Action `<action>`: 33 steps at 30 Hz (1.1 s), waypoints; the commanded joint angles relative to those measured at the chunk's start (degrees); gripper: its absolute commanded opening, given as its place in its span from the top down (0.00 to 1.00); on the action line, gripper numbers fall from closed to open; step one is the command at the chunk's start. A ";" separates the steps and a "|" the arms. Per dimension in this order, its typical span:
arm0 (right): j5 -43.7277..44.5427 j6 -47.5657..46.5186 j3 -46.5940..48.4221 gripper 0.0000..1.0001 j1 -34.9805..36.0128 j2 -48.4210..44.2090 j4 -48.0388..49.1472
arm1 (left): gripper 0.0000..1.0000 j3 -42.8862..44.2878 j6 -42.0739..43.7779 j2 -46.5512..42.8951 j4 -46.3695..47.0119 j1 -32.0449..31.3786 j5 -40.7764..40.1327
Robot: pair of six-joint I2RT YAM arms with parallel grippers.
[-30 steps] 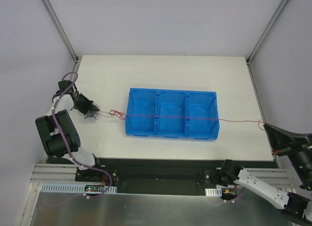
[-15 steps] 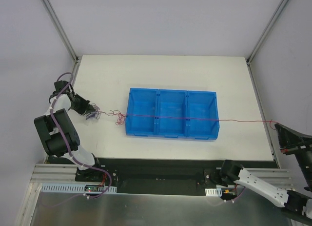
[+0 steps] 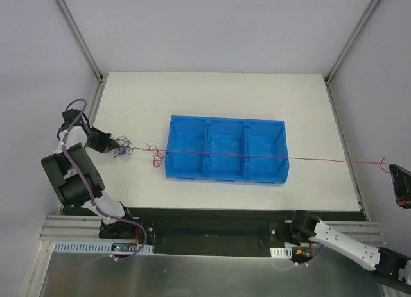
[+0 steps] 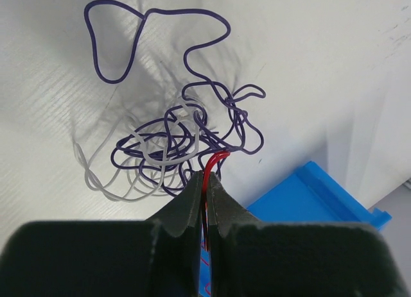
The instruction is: Untangle the cables
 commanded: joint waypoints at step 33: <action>-53.02 4.51 -20.35 0.99 4.39 40.24 32.33 | 0.41 -14.87 10.92 -23.43 0.11 -21.25 7.38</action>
